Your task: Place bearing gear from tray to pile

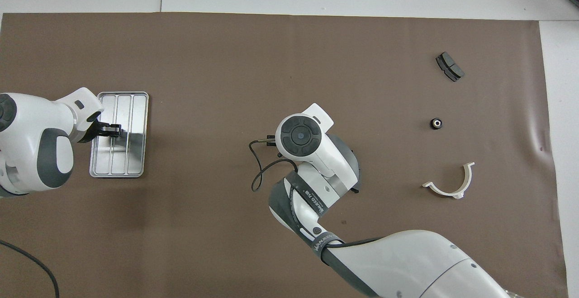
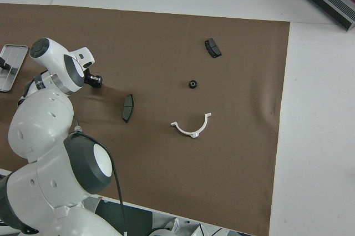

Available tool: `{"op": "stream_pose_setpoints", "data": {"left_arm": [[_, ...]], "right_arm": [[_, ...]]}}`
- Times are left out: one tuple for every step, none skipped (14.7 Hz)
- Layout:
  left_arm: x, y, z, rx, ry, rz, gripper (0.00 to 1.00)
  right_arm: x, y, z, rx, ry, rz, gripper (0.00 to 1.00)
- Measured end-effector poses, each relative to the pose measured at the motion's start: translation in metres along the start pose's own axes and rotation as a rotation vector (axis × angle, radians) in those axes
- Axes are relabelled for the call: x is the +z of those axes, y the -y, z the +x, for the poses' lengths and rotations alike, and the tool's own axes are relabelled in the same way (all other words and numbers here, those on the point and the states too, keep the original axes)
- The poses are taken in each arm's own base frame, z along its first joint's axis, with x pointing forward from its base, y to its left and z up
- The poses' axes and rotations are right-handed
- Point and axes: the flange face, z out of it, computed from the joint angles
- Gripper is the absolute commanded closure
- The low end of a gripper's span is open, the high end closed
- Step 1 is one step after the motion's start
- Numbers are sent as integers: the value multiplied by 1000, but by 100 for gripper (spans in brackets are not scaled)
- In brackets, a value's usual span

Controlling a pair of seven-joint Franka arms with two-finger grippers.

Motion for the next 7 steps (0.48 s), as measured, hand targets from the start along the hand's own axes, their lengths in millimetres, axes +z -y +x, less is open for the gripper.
{"op": "stream_pose_setpoints", "data": {"left_arm": [[-1, 0, 1, 1, -2, 0, 92], [-3, 0, 2, 1, -8, 1, 92], [-7, 0, 4, 2, -16, 3, 92], [-14, -1, 6, 4, -28, 4, 92], [-22, -5, 7, 11, -40, 5, 96], [-30, -12, 9, 23, -48, 5, 97], [-38, -23, 10, 40, -49, 2, 99]], "right_arm": [[-4, -5, 6, 11, -9, 0, 100], [-14, -18, 17, 35, -22, 1, 100], [-30, -40, 32, 61, -31, -6, 100], [-47, -66, 47, 64, -33, -17, 100], [-64, -94, 59, 50, -27, -33, 100], [-78, -122, 68, 30, -16, -50, 100], [-86, -150, 74, 6, -4, -64, 100]]}}
